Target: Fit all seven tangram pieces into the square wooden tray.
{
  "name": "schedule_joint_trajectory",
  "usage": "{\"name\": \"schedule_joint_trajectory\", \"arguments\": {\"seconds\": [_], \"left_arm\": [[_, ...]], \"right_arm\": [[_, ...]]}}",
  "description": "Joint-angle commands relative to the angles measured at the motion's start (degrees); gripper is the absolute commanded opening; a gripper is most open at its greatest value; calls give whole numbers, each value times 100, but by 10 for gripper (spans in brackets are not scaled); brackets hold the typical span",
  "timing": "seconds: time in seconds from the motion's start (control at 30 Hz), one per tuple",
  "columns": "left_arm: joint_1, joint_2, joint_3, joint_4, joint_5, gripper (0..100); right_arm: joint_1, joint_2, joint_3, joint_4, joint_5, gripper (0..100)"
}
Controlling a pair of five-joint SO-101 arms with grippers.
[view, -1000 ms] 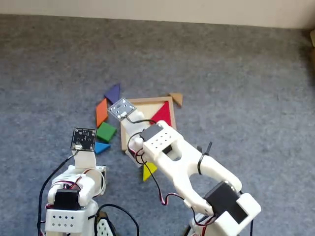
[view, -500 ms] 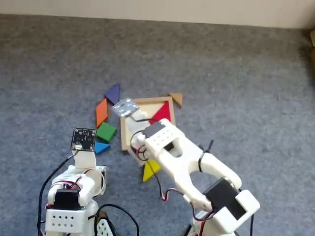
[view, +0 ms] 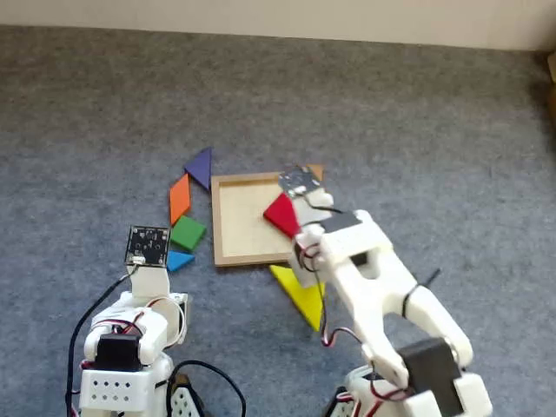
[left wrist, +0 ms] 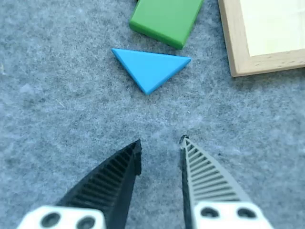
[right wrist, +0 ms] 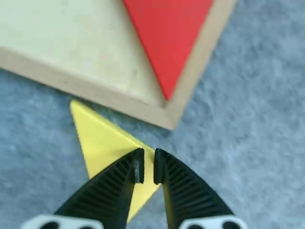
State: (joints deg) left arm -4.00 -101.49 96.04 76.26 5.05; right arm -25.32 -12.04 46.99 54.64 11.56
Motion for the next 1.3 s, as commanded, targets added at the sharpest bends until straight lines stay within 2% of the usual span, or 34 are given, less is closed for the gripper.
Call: {"name": "schedule_joint_trajectory", "arguments": {"seconds": [0.0,0.27,0.37,0.57,0.63,0.83,1.07,1.27], "left_arm": [[-84,-251,110,35,35,142],[-84,-251,110,35,35,142],[-84,-251,110,35,35,142],[-84,-251,110,35,35,142],[-84,-251,110,35,35,142],[-84,-251,110,35,35,142],[-84,-251,110,35,35,142],[-84,-251,110,35,35,142]], "right_arm": [[400,-567,444,75,360,55],[690,-2097,708,426,580,59],[629,-2457,646,910,264,78],[-13,-2193,330,1077,-545,317],[-312,-1938,312,1042,-730,368],[-936,-963,330,189,-1178,375],[-971,127,277,66,-1160,375],[-980,338,277,-189,-1160,375]]}}
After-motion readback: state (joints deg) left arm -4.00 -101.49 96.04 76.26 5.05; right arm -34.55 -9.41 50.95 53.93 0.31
